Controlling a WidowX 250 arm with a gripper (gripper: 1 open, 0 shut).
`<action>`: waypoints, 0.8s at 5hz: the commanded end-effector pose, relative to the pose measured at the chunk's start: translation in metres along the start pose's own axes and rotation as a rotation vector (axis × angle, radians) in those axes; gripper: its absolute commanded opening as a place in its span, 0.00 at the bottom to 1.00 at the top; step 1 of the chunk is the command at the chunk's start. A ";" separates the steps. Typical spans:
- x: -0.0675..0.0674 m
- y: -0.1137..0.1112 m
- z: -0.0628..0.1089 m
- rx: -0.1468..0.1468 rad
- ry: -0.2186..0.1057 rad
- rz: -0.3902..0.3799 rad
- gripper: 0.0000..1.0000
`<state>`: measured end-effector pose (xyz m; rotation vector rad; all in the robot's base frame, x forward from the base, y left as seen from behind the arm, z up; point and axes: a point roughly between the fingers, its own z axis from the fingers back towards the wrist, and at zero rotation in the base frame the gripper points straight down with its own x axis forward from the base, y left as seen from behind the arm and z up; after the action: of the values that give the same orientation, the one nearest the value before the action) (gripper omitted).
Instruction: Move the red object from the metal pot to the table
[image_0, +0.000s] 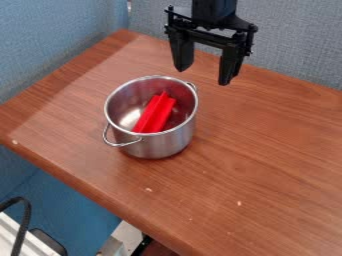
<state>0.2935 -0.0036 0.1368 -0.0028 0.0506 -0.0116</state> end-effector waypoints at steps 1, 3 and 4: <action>0.000 -0.011 -0.011 -0.003 0.019 0.031 1.00; -0.030 0.010 -0.023 0.060 0.050 -0.111 1.00; -0.032 0.020 -0.026 0.090 0.050 -0.146 1.00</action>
<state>0.2585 0.0123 0.0985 0.0707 0.1538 -0.1663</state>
